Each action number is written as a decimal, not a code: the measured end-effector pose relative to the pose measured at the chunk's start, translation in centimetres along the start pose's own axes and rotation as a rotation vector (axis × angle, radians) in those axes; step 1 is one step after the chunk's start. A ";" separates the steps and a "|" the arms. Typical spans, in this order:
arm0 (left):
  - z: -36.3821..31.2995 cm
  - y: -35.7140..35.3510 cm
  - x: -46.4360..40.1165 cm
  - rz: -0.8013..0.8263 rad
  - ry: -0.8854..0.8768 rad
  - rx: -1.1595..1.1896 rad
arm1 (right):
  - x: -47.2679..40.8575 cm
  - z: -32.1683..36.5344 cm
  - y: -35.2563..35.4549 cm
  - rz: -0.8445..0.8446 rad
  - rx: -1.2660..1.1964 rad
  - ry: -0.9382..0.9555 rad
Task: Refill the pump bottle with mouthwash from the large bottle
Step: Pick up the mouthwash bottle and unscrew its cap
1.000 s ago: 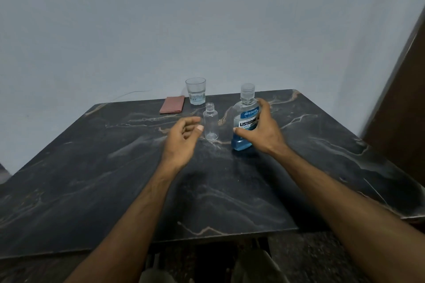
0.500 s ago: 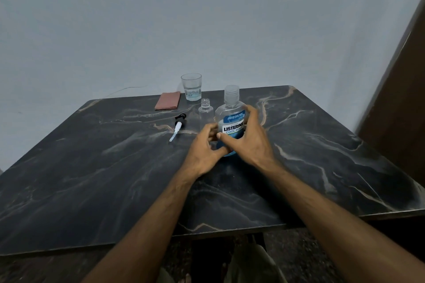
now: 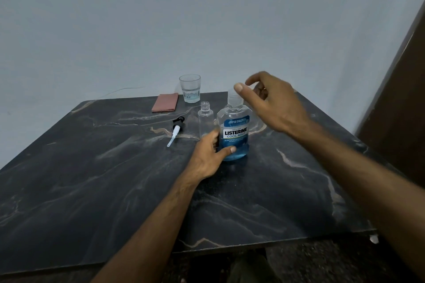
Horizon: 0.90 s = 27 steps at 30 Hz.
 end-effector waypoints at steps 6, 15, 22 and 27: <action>-0.2 -0.2 -0.2 0.032 -0.004 0.003 | -3.6 2.1 0.6 0.329 0.307 0.064; -0.3 -0.3 -0.2 0.038 -0.008 0.004 | -3.9 2.0 -0.7 0.489 0.314 0.151; -0.3 -0.4 0.0 0.056 -0.007 0.015 | -3.3 2.1 0.4 0.642 0.279 0.252; -0.3 -0.5 0.2 0.058 0.003 0.035 | -3.2 1.6 0.2 0.544 0.285 0.191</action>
Point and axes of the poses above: each hand's wrist, its own x-axis away from the middle knuckle, its own y-axis out of the back of the hand, z = x × y, the point moved 5 cm from there along -x, towards the middle knuckle, and after that the axes turned 11 degrees about z, right-handed, at the moved point
